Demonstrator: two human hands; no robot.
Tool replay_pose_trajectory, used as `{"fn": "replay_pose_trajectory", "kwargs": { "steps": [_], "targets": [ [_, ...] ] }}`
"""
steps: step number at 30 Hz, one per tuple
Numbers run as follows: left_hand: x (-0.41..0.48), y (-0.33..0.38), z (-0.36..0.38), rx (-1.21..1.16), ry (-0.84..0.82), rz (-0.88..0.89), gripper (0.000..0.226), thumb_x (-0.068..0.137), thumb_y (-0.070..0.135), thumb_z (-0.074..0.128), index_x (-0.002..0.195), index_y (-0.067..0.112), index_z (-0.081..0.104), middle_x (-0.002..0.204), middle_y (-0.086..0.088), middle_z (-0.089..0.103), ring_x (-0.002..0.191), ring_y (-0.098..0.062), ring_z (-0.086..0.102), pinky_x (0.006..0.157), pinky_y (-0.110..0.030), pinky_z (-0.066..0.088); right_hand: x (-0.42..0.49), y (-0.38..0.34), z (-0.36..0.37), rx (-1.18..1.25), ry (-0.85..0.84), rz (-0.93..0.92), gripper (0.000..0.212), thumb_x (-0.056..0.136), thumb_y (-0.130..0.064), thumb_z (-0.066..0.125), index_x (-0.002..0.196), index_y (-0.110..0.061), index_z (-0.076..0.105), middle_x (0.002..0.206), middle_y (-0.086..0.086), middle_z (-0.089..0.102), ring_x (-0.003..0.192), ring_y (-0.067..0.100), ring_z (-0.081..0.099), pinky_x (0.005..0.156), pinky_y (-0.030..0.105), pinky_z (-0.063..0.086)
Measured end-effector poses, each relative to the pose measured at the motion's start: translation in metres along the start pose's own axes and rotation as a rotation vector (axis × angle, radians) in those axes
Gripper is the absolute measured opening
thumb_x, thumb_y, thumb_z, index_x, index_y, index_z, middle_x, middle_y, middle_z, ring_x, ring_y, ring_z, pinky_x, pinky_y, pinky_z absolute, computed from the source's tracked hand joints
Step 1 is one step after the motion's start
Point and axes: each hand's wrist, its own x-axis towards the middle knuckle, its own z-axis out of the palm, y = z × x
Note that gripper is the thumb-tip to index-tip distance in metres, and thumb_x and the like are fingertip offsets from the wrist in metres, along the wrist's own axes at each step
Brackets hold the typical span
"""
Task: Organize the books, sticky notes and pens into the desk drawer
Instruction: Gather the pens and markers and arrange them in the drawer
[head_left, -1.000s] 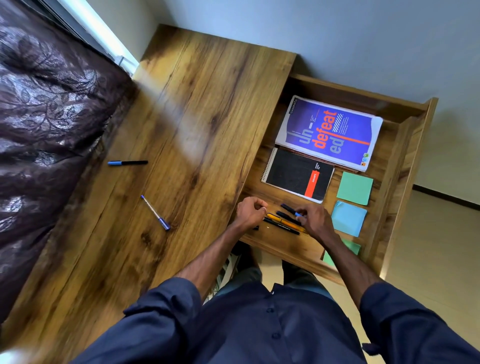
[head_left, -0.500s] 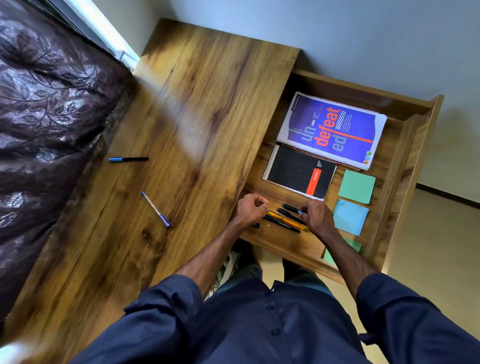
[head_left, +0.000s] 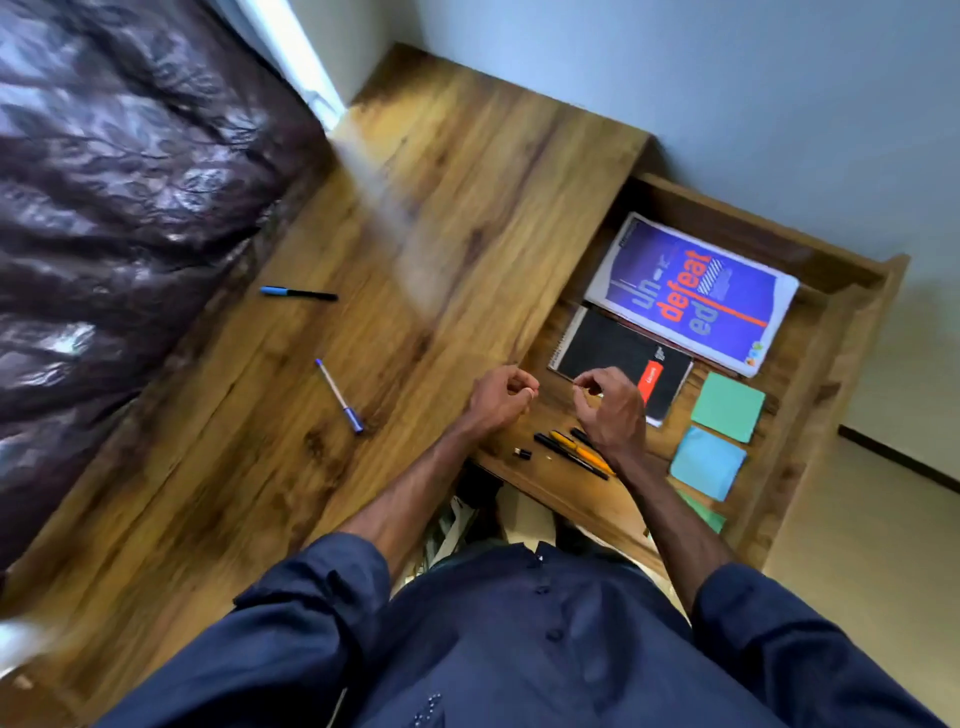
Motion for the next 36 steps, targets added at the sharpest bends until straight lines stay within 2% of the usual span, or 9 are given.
{"fn": "replay_pose_trajectory", "kwargs": {
  "steps": [5,9,14,18,22,27,30,33,36],
  "targets": [
    [-0.011,-0.011,-0.052,-0.089,0.127,0.029,0.014,0.089,0.014,0.064,0.095,0.023,0.073,0.087,0.006,0.073,0.079,-0.014,0.071,0.073,-0.032,0.060,0.013,-0.097,0.020,0.069,-0.006,-0.276,0.010,0.085,-0.022,0.072,0.091,-0.016,0.069,0.088,-0.001,0.065,0.076,0.011,0.058,0.068,0.023,0.050],
    [-0.021,-0.043,-0.098,-0.134,0.295,-0.022,0.017,0.086,0.024,0.067,0.101,0.017,0.073,0.092,0.001,0.076,0.080,-0.016,0.073,0.076,-0.038,0.062,0.024,-0.154,0.060,0.017,-0.132,-0.470,0.010,0.084,-0.024,0.070,0.090,-0.016,0.068,0.084,-0.001,0.063,0.073,0.013,0.057,0.064,0.031,0.051],
    [-0.045,-0.093,-0.150,-0.092,0.608,-0.231,0.024,0.075,0.039,0.058,0.087,0.023,0.071,0.087,0.006,0.076,0.084,-0.019,0.072,0.076,-0.035,0.059,0.030,-0.200,0.118,0.018,-0.259,-0.550,0.007,0.084,-0.027,0.062,0.087,-0.022,0.067,0.085,-0.006,0.062,0.068,0.004,0.055,0.062,0.033,0.053],
    [-0.061,-0.129,-0.178,-0.024,0.761,-0.407,0.016,0.078,0.039,0.059,0.084,0.025,0.064,0.089,0.006,0.074,0.088,-0.023,0.069,0.073,-0.033,0.056,0.032,-0.224,0.156,-0.051,-0.336,-0.546,0.007,0.079,-0.020,0.069,0.084,-0.024,0.070,0.084,-0.004,0.065,0.066,0.006,0.060,0.063,0.028,0.052],
    [-0.059,-0.151,-0.188,0.031,0.726,-0.462,0.025,0.079,0.048,0.065,0.083,0.023,0.061,0.089,0.003,0.072,0.092,-0.027,0.068,0.077,-0.038,0.055,0.033,-0.237,0.176,-0.060,-0.381,-0.529,0.009,0.074,-0.013,0.072,0.080,-0.020,0.071,0.080,-0.001,0.067,0.062,0.008,0.061,0.059,0.026,0.050],
    [-0.047,-0.151,-0.192,0.128,0.603,-0.436,0.045,0.082,0.050,0.073,0.106,0.014,0.064,0.109,-0.009,0.070,0.103,-0.030,0.066,0.083,-0.039,0.052,0.046,-0.244,0.191,-0.104,-0.405,-0.491,0.008,0.076,-0.014,0.071,0.082,-0.019,0.072,0.083,-0.001,0.068,0.065,0.010,0.064,0.058,0.029,0.054],
    [-0.037,-0.149,-0.196,0.110,0.580,-0.476,0.032,0.086,0.035,0.073,0.109,0.013,0.069,0.109,-0.008,0.073,0.099,-0.025,0.069,0.072,-0.033,0.051,0.061,-0.259,0.192,-0.069,-0.416,-0.494,0.008,0.077,-0.009,0.071,0.084,-0.012,0.073,0.082,0.001,0.068,0.064,0.012,0.063,0.055,0.020,0.047],
    [-0.031,-0.144,-0.207,0.061,0.577,-0.491,0.018,0.085,0.025,0.071,0.100,0.016,0.075,0.100,-0.005,0.077,0.089,-0.022,0.072,0.057,-0.028,0.046,0.085,-0.278,0.200,-0.078,-0.405,-0.473,0.009,0.078,-0.006,0.070,0.085,-0.009,0.073,0.084,0.003,0.068,0.065,0.013,0.061,0.056,0.011,0.040],
    [-0.027,-0.150,-0.217,-0.054,0.631,-0.487,0.012,0.080,0.024,0.071,0.091,0.020,0.073,0.095,0.000,0.076,0.086,-0.020,0.070,0.063,-0.027,0.047,0.113,-0.291,0.217,-0.098,-0.355,-0.468,0.015,0.076,-0.002,0.066,0.089,-0.006,0.071,0.086,0.009,0.070,0.069,0.020,0.062,0.060,0.024,0.047]
  ]
}}
